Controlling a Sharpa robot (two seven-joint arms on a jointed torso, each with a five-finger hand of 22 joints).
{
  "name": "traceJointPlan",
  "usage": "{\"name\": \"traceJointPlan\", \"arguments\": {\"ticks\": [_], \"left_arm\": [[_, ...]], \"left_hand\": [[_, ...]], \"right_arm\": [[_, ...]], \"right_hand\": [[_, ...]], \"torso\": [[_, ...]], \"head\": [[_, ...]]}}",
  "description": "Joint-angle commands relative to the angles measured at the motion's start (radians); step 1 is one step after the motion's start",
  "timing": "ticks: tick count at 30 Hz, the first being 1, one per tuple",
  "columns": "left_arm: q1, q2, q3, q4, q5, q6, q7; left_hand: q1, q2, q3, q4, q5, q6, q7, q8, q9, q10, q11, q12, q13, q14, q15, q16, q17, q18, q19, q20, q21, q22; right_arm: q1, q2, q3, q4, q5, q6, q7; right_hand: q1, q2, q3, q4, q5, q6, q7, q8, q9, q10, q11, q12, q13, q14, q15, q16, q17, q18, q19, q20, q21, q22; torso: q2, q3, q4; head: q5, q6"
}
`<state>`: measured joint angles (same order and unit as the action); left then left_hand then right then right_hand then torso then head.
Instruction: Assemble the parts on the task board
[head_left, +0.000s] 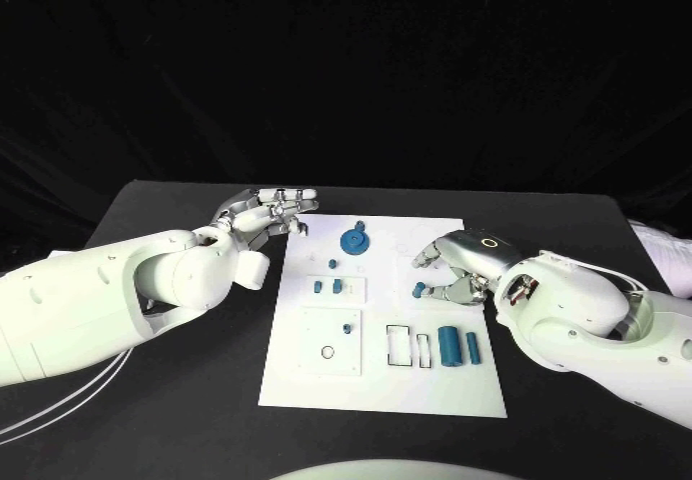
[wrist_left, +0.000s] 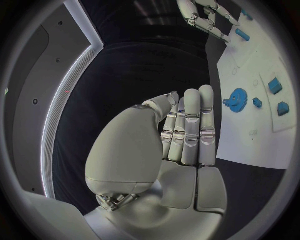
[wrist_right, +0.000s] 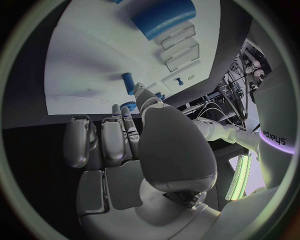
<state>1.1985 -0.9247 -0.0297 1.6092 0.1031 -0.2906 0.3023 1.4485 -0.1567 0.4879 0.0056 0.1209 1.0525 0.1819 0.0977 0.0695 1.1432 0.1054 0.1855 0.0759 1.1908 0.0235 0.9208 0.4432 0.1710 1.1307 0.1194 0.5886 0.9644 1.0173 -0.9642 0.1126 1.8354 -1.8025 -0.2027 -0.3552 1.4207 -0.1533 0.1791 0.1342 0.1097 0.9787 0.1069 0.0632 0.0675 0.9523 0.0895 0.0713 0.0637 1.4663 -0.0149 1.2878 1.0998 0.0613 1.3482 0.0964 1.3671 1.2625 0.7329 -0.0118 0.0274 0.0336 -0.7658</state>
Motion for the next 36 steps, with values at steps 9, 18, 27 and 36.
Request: {"name": "traceJointPlan", "arguments": {"ticks": [9, 18, 27, 36], "left_arm": [[0.000, 0.003, 0.000, -0.001, 0.004, 0.024, 0.002], [0.000, 0.002, 0.000, -0.002, 0.007, 0.025, -0.001], [0.000, 0.002, 0.000, -0.003, 0.008, 0.026, -0.002], [0.000, 0.002, 0.000, -0.003, 0.008, 0.026, -0.003]], "left_hand": [[-0.007, 0.005, -0.005, 0.001, 0.004, 0.004, 0.001, 0.005, -0.001, -0.006, 0.001, 0.006, -0.001, -0.003, -0.006, 0.005, -0.001, 0.011, -0.001, -0.004, -0.004, -0.001], [-0.006, 0.006, -0.006, -0.001, 0.003, 0.004, 0.001, 0.005, -0.001, -0.006, 0.001, 0.007, -0.001, -0.003, -0.007, 0.005, -0.002, 0.012, -0.001, -0.004, -0.005, -0.002], [-0.006, 0.006, -0.006, -0.001, 0.003, 0.004, 0.001, 0.005, -0.001, -0.006, 0.001, 0.007, -0.001, -0.003, -0.007, 0.005, -0.002, 0.012, -0.001, -0.004, -0.005, -0.002], [-0.006, 0.006, -0.006, -0.001, 0.003, 0.004, 0.001, 0.005, -0.001, -0.006, 0.001, 0.007, -0.001, -0.003, -0.007, 0.005, -0.002, 0.012, -0.001, -0.004, -0.005, -0.002]], "right_arm": [[-0.002, 0.012, 0.000, -0.014, -0.029, 0.092, 0.002], [-0.007, 0.033, -0.001, -0.026, -0.021, 0.107, 0.025], [-0.010, 0.047, -0.002, -0.042, -0.024, 0.109, 0.021], [-0.012, 0.052, -0.002, -0.041, -0.050, 0.028, 0.005]], "right_hand": [[0.037, 0.035, -0.017, 0.015, -0.003, 0.041, -0.014, 0.004, 0.003, 0.074, -0.015, 0.041, 0.002, 0.026, -0.015, -0.005, 0.000, 0.015, 0.009, -0.012, -0.006, 0.003], [0.054, 0.071, 0.011, 0.023, -0.006, 0.095, -0.008, 0.011, 0.007, 0.143, -0.021, 0.058, 0.001, 0.028, -0.015, -0.003, 0.004, 0.013, 0.013, -0.017, -0.005, 0.008], [0.095, 0.104, 0.086, 0.013, -0.048, 0.179, -0.002, 0.031, 0.019, 0.249, -0.035, 0.067, 0.004, 0.032, -0.006, 0.012, 0.021, 0.008, 0.031, -0.006, 0.014, 0.034], [0.127, 0.114, 0.157, -0.028, -0.056, 0.200, 0.007, 0.030, 0.028, 0.289, -0.037, 0.050, 0.004, 0.034, -0.009, 0.025, 0.038, 0.003, 0.045, -0.012, 0.030, 0.056]], "torso": [[0.001, -0.0008, 0.0020], [0.001, -0.0016, 0.0021], [0.001, -0.0006, 0.0013], [-0.001, -0.0009, 0.0013]], "head": [[-0.001, 0.000], [0.001, -0.003], [0.004, -0.009], [0.003, -0.010]]}}
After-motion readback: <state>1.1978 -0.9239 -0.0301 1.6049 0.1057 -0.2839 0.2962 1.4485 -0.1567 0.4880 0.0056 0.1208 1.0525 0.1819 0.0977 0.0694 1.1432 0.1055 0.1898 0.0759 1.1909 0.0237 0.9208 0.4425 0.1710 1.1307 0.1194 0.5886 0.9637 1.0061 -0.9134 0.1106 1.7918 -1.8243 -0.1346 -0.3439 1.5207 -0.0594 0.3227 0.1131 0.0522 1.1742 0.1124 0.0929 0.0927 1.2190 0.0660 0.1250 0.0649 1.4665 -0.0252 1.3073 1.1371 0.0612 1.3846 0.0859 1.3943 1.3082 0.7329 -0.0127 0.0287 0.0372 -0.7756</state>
